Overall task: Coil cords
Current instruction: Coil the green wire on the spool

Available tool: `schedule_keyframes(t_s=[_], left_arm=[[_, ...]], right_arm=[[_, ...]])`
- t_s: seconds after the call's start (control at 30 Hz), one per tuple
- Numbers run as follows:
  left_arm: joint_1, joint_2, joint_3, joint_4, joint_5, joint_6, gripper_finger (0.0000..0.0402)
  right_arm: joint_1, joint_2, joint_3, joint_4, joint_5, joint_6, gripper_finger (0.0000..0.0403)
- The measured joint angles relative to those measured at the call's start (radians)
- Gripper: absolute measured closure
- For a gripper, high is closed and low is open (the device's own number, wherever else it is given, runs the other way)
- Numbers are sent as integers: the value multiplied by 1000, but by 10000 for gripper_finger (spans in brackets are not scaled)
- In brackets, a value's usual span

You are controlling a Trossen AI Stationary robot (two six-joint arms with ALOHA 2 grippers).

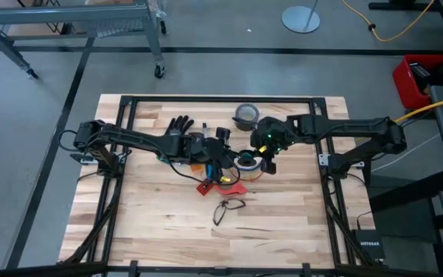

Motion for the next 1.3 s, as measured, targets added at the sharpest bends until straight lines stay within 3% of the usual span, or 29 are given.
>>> schedule_keyframes(t_s=[0.23, 0.63, 1.0, 1.3], left_arm=[[-6, 0, 0, 4, -7, -77, 400], [-6, 0, 0, 4, -28, -66, 400], [-9, 0, 1, 0, -119, 45, 400], [-13, 0, 2, -130, -186, 37, 401]], right_arm=[[6, 0, -21, 75, 23, 29, 398], [6, 0, -21, 77, 24, 33, 398], [3, 0, -21, 80, 25, 40, 398], [3, 1, -20, 51, 24, 40, 398]])
